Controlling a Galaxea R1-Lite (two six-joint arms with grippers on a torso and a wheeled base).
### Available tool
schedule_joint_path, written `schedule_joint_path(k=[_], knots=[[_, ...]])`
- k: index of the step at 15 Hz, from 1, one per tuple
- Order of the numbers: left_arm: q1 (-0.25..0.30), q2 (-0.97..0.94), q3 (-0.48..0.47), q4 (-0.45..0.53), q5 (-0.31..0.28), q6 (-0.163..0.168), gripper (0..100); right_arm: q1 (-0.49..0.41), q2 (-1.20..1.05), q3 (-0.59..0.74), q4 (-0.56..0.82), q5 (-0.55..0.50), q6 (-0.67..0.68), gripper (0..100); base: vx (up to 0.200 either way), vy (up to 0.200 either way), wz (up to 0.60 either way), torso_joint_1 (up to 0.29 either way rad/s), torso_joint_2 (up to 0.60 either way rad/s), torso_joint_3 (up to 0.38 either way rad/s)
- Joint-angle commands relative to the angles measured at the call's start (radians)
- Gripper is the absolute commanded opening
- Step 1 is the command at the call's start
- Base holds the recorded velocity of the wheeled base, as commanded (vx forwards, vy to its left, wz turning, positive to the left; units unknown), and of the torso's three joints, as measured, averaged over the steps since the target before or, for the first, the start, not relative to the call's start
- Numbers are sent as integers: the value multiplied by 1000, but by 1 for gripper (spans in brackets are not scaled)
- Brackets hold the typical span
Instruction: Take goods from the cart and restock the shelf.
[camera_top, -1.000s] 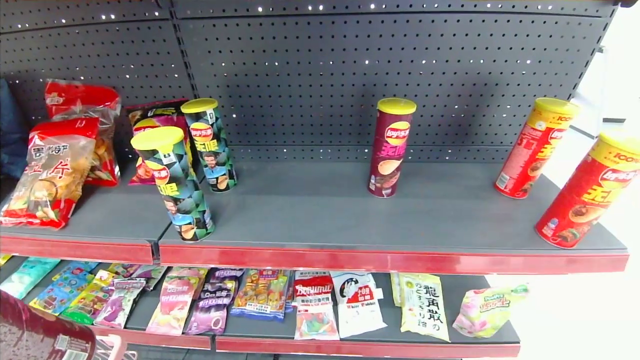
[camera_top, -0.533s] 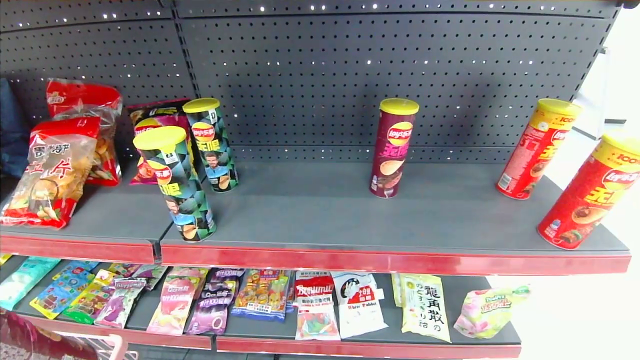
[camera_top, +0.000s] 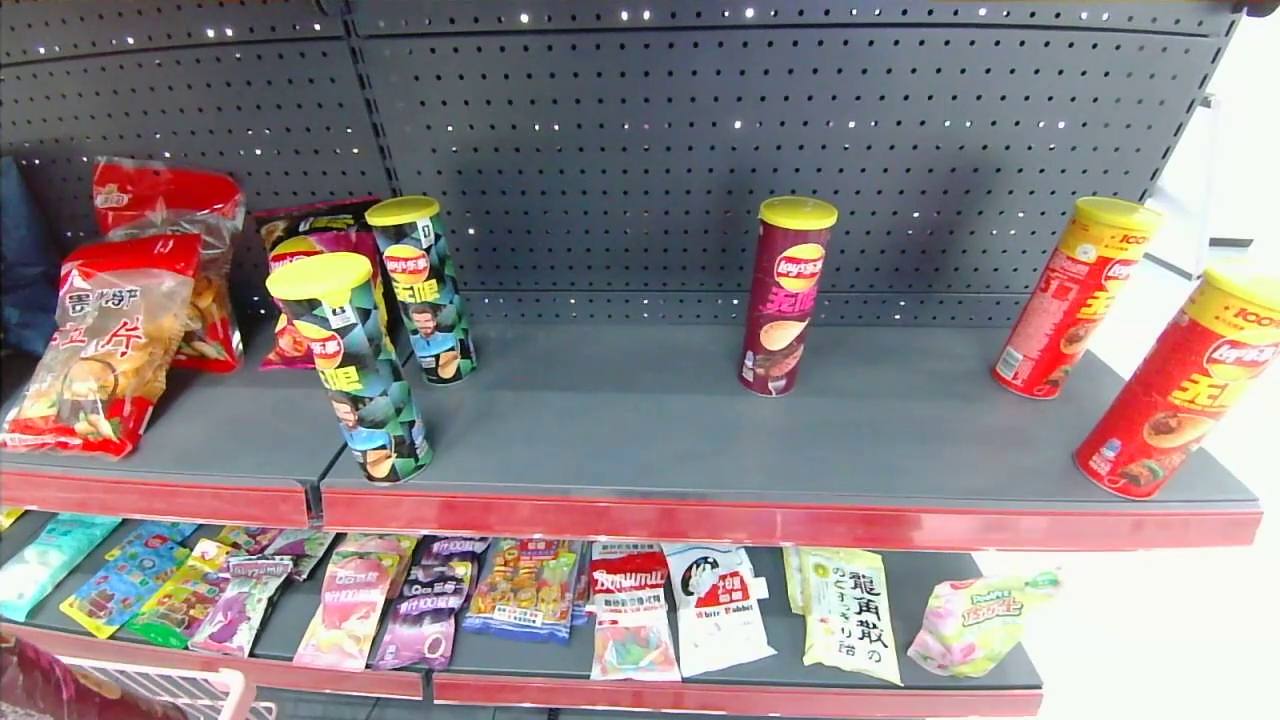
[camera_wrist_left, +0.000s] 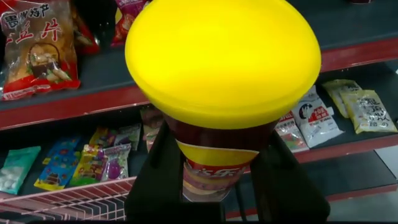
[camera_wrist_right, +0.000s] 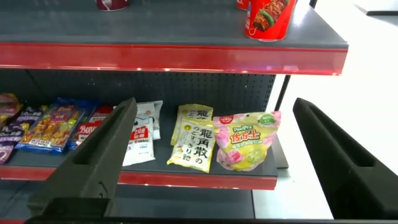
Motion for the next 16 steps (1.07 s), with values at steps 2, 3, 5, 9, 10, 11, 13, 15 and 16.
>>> schedule_joint_path(k=[2, 3, 5, 9, 10, 11, 13, 15, 16], knots=[[-1, -5, 2, 2, -5, 0, 0, 14, 36, 0, 0, 2, -1, 100, 0, 0, 0, 0, 0, 0], [-1, -3, 2, 2, -8, 0, 0, 8, 23, 0, 0, 2, -1, 100, 0, 0, 0, 0, 0, 0], [-1, -5, 2, 2, -41, -1, 0, -1, -7, 0, 0, 0, -3, 100, 0, 0, 0, 0, 0, 0], [-1, 8, -1, 4, -43, 29, 0, -1, -7, 0, -6, 31, -56, 100, 0, 0, 0, 0, 0, 0], [-1, 8, -6, 4, -41, 34, 0, -1, -7, 0, -8, 39, -59, 100, 0, 0, 0, 0, 0, 0], [0, 9, -6, 2, -37, 34, 0, -1, -7, 0, -8, 51, -62, 100, 0, 0, 0, 0, 0, 0], [-1, 6, 0, 2, -46, 34, 0, 26, 162, -218, -29, 89, -21, 100, 0, 0, 0, 0, 0, 0], [-1, 11, 2, 4, -49, 34, 0, 42, 490, -554, -29, 88, 155, 100, 0, 0, 0, 0, 0, 0], [-1, 18, 0, 2, -48, 34, 0, 57, 542, -589, -35, 112, 145, 100, 0, 0, 0, 0, 0, 0]])
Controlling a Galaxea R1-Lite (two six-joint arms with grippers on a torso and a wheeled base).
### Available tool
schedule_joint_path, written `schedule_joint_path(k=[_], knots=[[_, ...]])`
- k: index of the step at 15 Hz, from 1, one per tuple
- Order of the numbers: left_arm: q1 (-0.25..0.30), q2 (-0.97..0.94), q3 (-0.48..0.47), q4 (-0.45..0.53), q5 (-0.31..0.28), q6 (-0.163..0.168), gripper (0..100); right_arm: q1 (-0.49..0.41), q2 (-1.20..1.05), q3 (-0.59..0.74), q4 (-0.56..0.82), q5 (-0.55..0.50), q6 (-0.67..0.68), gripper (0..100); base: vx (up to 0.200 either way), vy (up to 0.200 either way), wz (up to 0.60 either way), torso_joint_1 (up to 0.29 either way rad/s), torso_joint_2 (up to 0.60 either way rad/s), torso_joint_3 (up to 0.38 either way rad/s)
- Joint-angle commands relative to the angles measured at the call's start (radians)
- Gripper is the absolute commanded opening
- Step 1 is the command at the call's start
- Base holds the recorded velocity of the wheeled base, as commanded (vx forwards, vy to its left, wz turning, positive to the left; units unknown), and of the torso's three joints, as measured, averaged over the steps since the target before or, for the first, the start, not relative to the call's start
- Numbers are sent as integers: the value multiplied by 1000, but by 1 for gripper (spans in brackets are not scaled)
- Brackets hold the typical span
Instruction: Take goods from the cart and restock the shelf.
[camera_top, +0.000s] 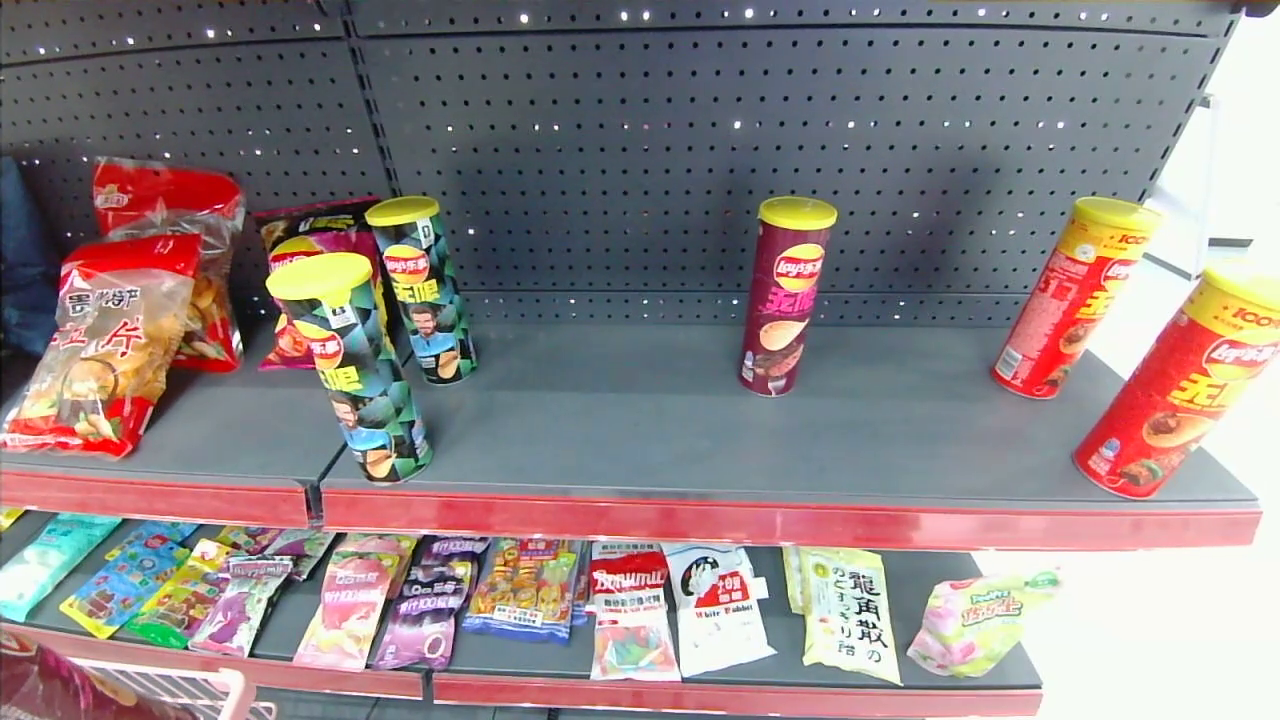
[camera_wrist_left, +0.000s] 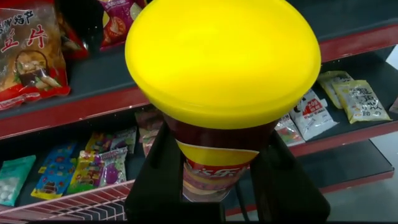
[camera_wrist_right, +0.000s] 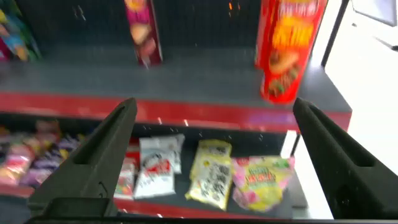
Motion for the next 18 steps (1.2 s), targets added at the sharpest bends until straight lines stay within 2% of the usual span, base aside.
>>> schedule_joint_path(k=[1, 2, 3, 4, 5, 6, 8, 9, 10, 15, 18], knots=[[0, 31, -10, -9, 8, 2, 0, 114, 461, -335, -13, 142, -8, 100, 0, 0, 0, 0, 0, 0], [1, 36, -19, -9, 17, 2, 0, 154, 559, -345, -21, 164, -80, 100, 0, 0, 0, 0, 0, 0], [1, 31, -23, -9, 34, 2, 0, 200, 648, -376, -37, 169, -95, 100, 0, 0, 0, 0, 0, 0], [3, 27, -26, -9, 60, 6, 0, 287, 751, -424, -56, 167, -92, 100, 0, 0, 0, 0, 0, 0], [3, 27, -26, -9, 60, 6, 0, 287, 751, -424, -56, 167, -92, 100, 0, 0, 0, 0, 0, 0], [3, 13, -26, -7, 97, 11, 0, 347, 918, -457, -125, 162, -89, 100, 0, 0, 0, 0, 0, 0], [3, 7, -25, -7, 111, 11, 0, 349, 1039, -460, -283, 156, -95, 100, 0, 0, 0, 0, 0, 0], [3, 1, -23, -6, 111, 11, 0, 349, 1128, -463, -386, 109, -91, 100, 0, 0, 0, 0, 0, 0], [3, -1, -23, -6, 111, 11, 0, 353, 1177, -465, -421, 75, -88, 100, 0, 0, 0, 0, 0, 0], [3, -13, -17, -6, 111, 11, 0, 364, 1378, -585, -432, 63, -86, 100, 0, 0, 0, 0, 0, 0], [3, -12, -17, -6, 111, 10, 0, 382, 1472, -684, -449, -32, -84, 100, 0, 0, 0, 0, 0, 0]])
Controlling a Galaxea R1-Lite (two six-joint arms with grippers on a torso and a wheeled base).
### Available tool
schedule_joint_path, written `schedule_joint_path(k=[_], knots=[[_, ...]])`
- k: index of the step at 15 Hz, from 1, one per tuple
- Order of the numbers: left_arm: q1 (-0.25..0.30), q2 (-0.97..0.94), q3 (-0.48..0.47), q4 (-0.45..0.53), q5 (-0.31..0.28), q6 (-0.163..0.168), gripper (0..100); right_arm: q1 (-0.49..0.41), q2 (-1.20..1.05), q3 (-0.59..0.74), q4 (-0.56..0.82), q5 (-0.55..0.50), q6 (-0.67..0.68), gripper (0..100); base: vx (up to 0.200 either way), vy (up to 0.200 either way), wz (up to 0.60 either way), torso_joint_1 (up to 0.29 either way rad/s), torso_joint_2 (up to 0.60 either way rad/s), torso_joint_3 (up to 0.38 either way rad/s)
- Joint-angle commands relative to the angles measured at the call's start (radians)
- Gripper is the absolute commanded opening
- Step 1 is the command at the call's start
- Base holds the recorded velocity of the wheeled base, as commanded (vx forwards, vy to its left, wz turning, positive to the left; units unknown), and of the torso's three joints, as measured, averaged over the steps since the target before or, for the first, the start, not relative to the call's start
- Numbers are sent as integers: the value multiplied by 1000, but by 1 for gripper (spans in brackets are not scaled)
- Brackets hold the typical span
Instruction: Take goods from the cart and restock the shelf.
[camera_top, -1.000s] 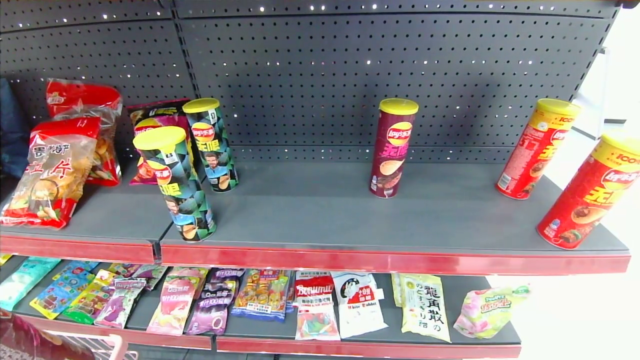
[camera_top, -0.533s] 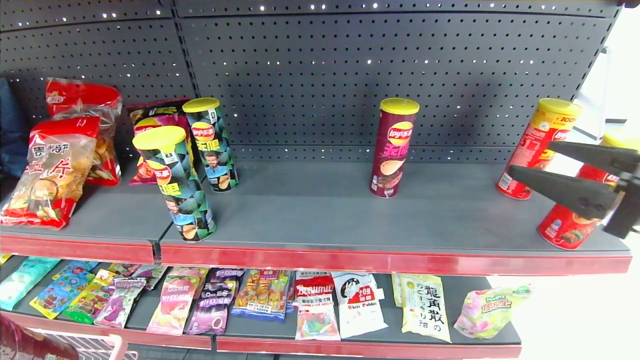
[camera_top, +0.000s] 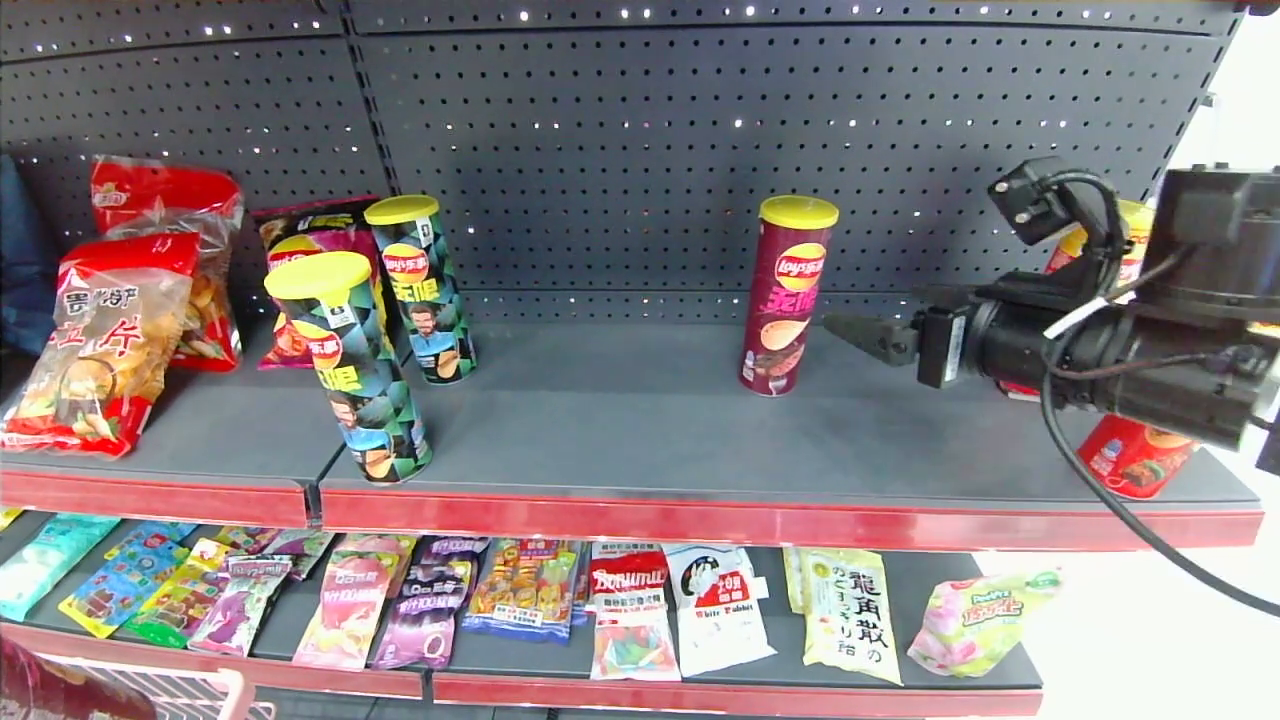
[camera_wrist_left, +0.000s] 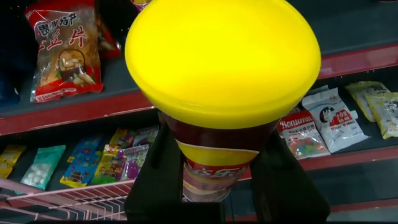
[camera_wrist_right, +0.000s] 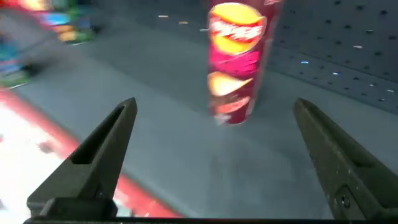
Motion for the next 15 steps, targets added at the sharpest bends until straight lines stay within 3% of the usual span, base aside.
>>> schedule_joint_path(k=[1, 6, 15], knots=[[0, 1, 0, 0, 0, -1, 0, 21, 107, -65, -3, -26, 1, 100, 0, 0, 0, 0, 0, 0], [0, 6, 3, 1, -2, 1, 0, 22, 238, -140, -109, -92, 1, 100, 0, 0, 0, 0, 0, 0], [0, 8, 3, 1, -2, -1, 0, 22, 357, -297, -113, -150, 7, 100, 0, 0, 0, 0, 0, 0]])
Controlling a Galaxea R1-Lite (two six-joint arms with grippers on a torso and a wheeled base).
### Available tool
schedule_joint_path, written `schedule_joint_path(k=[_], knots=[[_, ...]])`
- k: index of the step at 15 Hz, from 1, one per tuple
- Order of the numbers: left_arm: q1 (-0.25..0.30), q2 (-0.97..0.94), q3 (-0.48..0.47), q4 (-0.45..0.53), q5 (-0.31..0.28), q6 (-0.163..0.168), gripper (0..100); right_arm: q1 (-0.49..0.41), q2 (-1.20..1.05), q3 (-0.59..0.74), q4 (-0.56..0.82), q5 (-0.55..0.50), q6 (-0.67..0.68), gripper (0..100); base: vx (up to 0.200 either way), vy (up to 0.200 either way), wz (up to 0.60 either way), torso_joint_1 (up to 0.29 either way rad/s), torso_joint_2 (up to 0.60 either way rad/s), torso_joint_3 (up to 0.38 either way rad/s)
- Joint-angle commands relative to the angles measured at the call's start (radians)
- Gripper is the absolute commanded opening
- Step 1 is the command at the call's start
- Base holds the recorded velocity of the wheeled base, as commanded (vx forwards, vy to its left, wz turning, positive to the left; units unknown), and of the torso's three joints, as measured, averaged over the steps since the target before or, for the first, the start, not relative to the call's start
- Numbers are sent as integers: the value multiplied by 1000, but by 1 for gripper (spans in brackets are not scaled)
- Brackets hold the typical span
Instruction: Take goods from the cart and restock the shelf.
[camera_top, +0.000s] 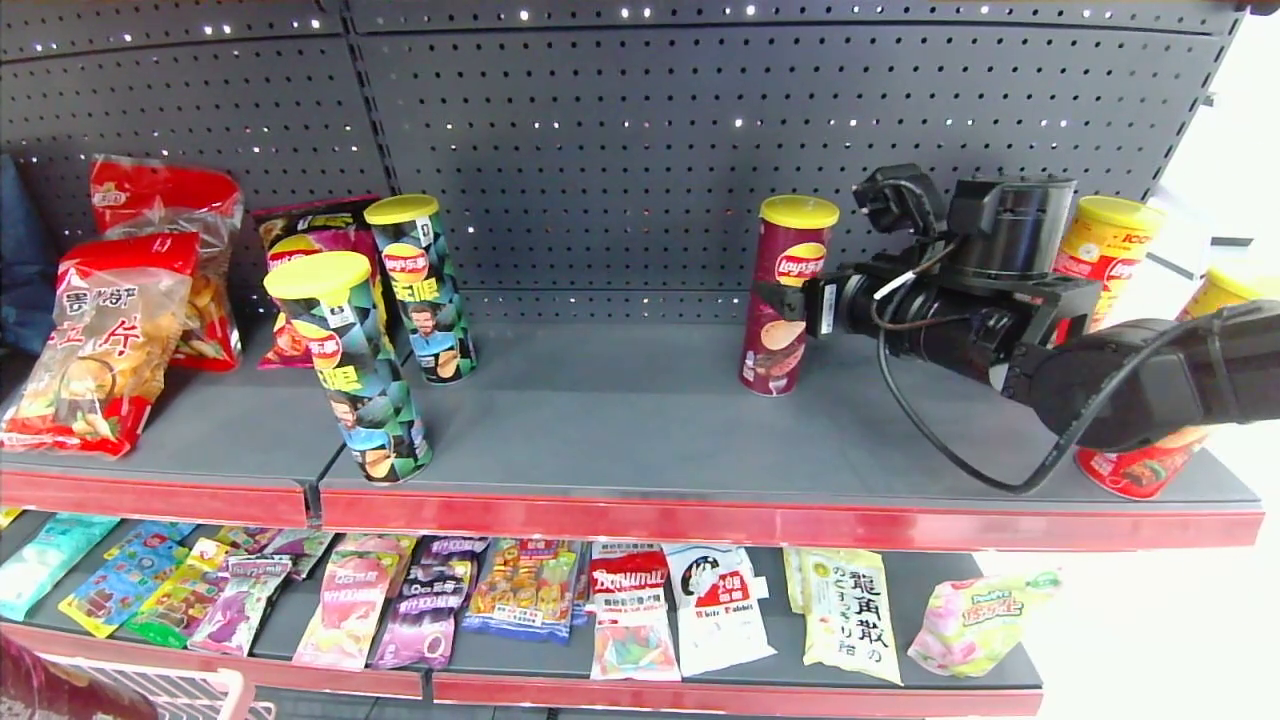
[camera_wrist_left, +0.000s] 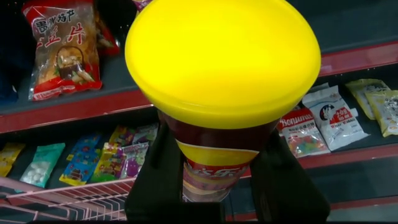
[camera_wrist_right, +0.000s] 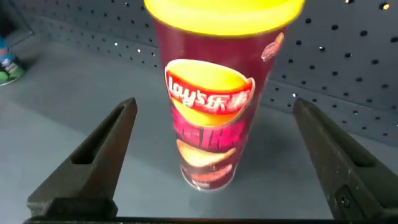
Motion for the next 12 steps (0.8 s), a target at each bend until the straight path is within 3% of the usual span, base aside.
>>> schedule_joint_path(k=[1, 11, 12], knots=[[0, 2, 0, 0, 0, 0, 0, 1, 50, -60, 0, -16, 8, 100, 0, 0, 0, 0, 0, 0], [0, -2, 10, 2, -2, -1, 0, 22, 145, -189, -2, -76, 26, 100, 0, 0, 0, 0, 0, 0], [0, -2, 13, 2, -2, -3, 0, 22, 150, -189, -5, -77, 26, 0, 0, 0, 0, 0, 0, 0]])
